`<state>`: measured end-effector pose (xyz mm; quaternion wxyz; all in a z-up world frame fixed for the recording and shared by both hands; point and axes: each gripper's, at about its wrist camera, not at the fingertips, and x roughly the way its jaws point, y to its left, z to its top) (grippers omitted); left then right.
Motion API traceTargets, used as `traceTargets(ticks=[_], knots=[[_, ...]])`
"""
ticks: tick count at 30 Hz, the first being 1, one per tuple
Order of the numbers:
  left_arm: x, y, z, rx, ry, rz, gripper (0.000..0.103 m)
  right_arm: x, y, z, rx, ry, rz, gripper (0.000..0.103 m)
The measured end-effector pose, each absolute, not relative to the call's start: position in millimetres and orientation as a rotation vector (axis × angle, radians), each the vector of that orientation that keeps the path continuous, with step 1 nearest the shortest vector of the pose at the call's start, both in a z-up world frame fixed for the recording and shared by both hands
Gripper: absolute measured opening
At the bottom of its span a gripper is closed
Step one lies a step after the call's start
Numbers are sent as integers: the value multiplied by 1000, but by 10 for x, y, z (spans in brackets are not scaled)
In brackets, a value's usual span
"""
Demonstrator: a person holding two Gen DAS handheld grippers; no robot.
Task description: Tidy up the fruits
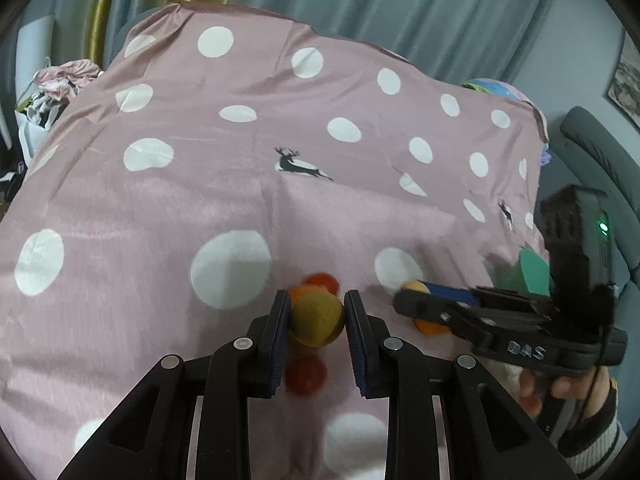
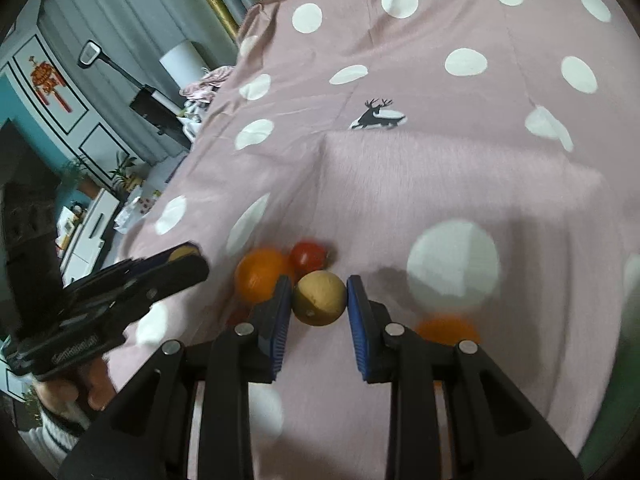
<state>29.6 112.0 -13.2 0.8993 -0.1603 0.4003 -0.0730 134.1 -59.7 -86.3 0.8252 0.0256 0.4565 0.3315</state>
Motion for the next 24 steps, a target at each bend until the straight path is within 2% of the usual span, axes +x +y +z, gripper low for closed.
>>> traceTargets(ticks=[13,24], knots=[[-188,657,73,-250,850,-187,28,471,-1201,-665,150,890,675,29],[-352,485,241,-222,821,-211,28,239,-1514,-475,176,818,645,29]])
